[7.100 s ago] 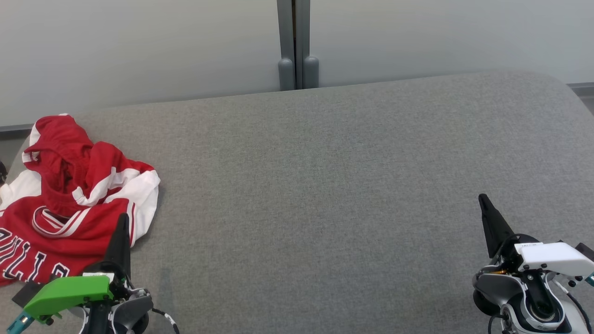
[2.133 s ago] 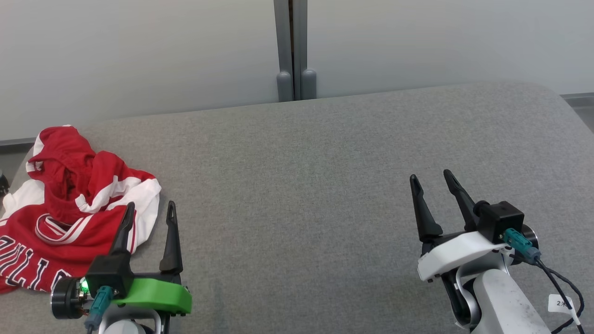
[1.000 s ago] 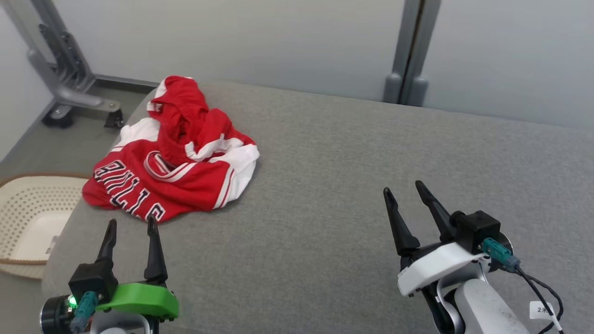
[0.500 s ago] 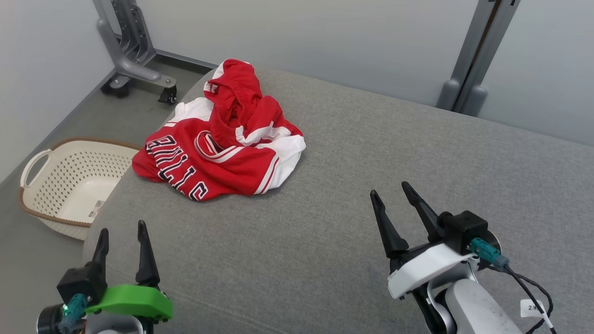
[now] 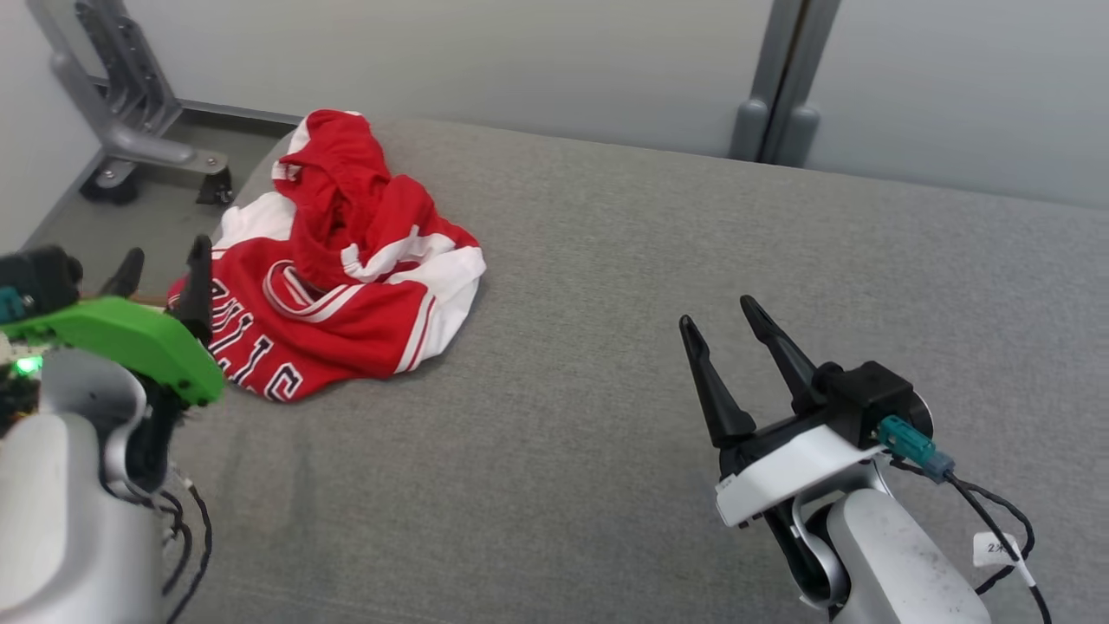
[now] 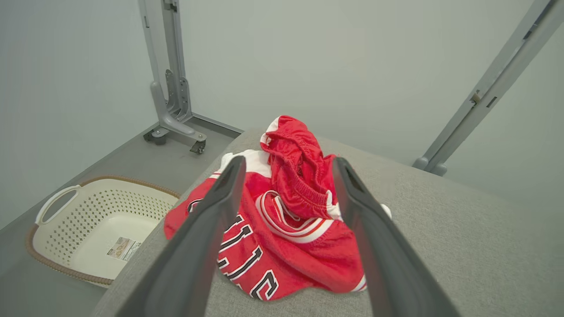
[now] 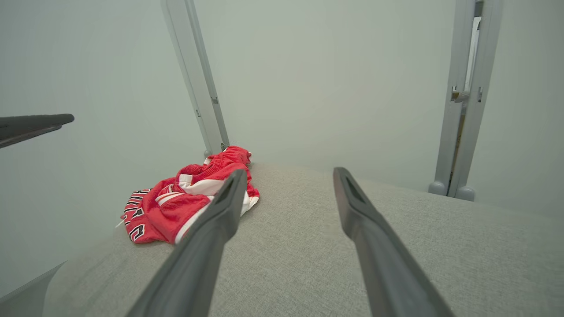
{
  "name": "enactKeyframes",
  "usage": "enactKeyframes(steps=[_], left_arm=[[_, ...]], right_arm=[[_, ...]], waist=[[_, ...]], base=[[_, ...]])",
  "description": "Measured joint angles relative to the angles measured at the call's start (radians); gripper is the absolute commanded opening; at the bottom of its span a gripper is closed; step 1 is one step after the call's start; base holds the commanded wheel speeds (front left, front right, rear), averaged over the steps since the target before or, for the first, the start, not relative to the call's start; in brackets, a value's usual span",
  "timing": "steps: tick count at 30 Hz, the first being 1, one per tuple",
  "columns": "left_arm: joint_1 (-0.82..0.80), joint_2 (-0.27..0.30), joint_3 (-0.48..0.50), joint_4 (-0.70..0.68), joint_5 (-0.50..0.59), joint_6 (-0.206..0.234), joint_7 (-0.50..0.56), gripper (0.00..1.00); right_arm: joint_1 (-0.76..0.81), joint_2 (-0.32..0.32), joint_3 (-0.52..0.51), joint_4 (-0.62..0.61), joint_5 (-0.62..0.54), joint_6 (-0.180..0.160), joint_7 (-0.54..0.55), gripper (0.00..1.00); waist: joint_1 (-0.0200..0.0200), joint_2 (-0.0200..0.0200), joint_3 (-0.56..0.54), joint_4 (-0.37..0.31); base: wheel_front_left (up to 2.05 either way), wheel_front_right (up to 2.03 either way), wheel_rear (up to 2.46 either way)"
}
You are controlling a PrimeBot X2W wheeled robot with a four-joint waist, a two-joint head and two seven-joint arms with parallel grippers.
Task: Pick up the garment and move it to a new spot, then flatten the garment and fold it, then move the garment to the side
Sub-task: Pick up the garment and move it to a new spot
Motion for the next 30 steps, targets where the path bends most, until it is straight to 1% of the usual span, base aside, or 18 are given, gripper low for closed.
enactKeyframes(steps=[2,6,9,11,13,17,20,25,30], left_arm=[[-0.055,0.027,-0.001,0.025,-0.041,-0.003,0.082,1.00],[-0.147,0.096,-0.026,0.106,-0.124,-0.006,0.288,1.00],[-0.203,0.156,-0.048,0.160,-0.153,-0.007,0.376,1.00],[-0.236,0.193,-0.067,0.188,-0.176,-0.008,0.414,1.00],[-0.252,0.222,-0.092,0.209,-0.192,-0.008,0.440,1.00],[-0.277,0.285,-0.160,0.246,-0.213,-0.009,0.457,1.00],[-0.281,0.315,-0.192,0.303,-0.223,-0.009,0.473,1.00],[-0.282,0.368,-0.245,0.395,-0.208,-0.009,0.485,1.00],[-0.287,0.411,-0.288,0.494,-0.167,-0.009,0.510,1.00]], right_arm=[[-0.009,-0.002,0.002,-0.002,0.000,0.000,0.000,1.00],[-0.029,-0.011,0.013,-0.008,0.000,0.000,0.000,1.00],[-0.046,-0.015,0.020,-0.011,0.001,0.000,0.000,1.00],[-0.053,-0.016,0.025,-0.015,0.002,0.000,0.000,1.00],[-0.061,-0.018,0.027,-0.018,0.002,0.000,0.000,1.00],[-0.080,-0.023,0.021,-0.027,0.004,0.000,0.000,1.00],[-0.091,-0.024,0.019,-0.030,0.010,0.000,0.000,1.00],[-0.092,-0.023,0.019,-0.032,0.013,0.000,0.000,1.00],[-0.094,-0.021,0.018,-0.029,0.018,0.000,0.000,1.00]], waist=[[0.0000,0.0000,0.009,-0.029],[0.0000,0.0000,0.032,-0.095],[0.0000,0.0000,0.051,-0.147],[0.0000,0.0000,0.066,-0.185],[0.0000,0.0000,0.079,-0.219],[0.0000,0.0000,0.112,-0.285],[0.0000,0.0000,0.136,-0.330],[0.0000,0.0000,0.172,-0.396],[0.0000,0.0000,0.196,-0.439]], base=[[0.00,0.00,0.00],[0.00,0.00,0.00],[0.00,0.00,0.00],[0.00,0.00,0.00],[0.00,0.00,0.00],[0.00,0.00,0.00],[0.00,0.00,0.00],[0.00,0.00,0.00],[0.00,0.00,0.00]])
